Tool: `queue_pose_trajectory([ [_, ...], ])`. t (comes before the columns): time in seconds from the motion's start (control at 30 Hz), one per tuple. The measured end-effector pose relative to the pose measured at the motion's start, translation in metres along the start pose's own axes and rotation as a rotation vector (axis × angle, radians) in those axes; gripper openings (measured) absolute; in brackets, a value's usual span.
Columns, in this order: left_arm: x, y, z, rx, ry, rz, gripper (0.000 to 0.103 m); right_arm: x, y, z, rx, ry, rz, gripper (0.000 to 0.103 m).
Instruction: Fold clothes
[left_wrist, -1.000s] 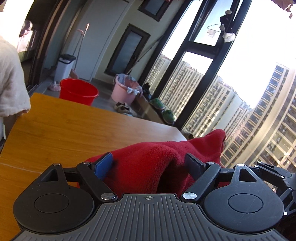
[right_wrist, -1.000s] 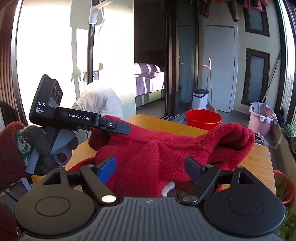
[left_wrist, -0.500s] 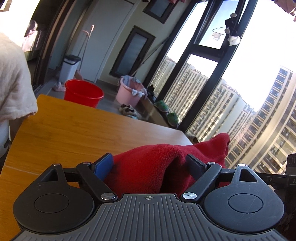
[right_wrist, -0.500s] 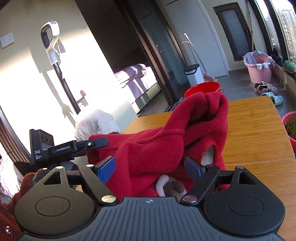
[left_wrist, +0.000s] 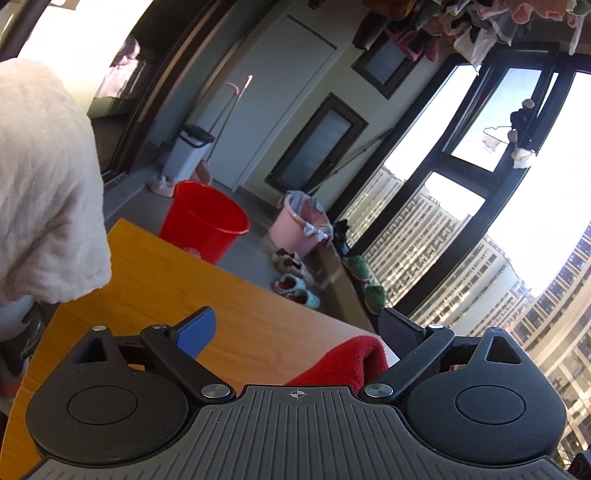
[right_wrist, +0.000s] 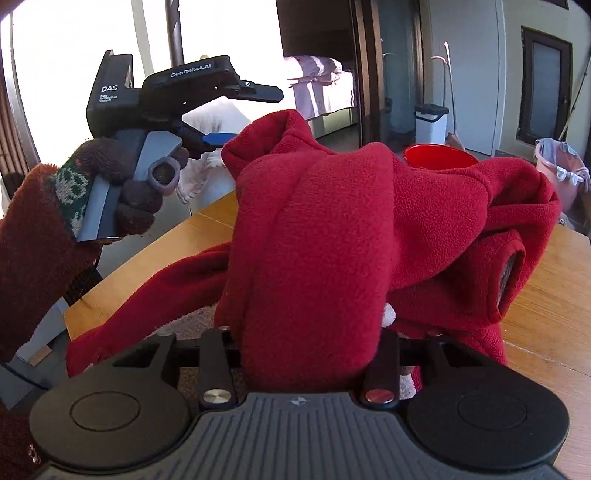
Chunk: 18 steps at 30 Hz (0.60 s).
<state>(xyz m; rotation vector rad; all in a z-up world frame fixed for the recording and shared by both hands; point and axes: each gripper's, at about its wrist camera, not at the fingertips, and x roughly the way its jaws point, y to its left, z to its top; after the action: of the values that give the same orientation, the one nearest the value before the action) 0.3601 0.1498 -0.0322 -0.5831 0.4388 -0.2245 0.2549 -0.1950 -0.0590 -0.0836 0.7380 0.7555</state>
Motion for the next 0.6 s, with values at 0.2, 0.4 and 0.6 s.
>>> queue_pose_trajectory([
  [0.2,-0.032,0.016,0.006,-0.017,-0.039,0.032,0.102,0.012,-0.061,0.131,0.311,-0.238,0.17,0.02],
  [0.4,-0.037,0.024,0.001,-0.037,-0.019,0.012,0.103,0.035,-0.126,0.143,0.587,-0.361,0.153,0.02],
  [0.6,-0.017,0.007,-0.004,0.007,0.041,-0.053,0.103,0.081,-0.143,0.051,0.614,-0.203,-0.102,0.024],
])
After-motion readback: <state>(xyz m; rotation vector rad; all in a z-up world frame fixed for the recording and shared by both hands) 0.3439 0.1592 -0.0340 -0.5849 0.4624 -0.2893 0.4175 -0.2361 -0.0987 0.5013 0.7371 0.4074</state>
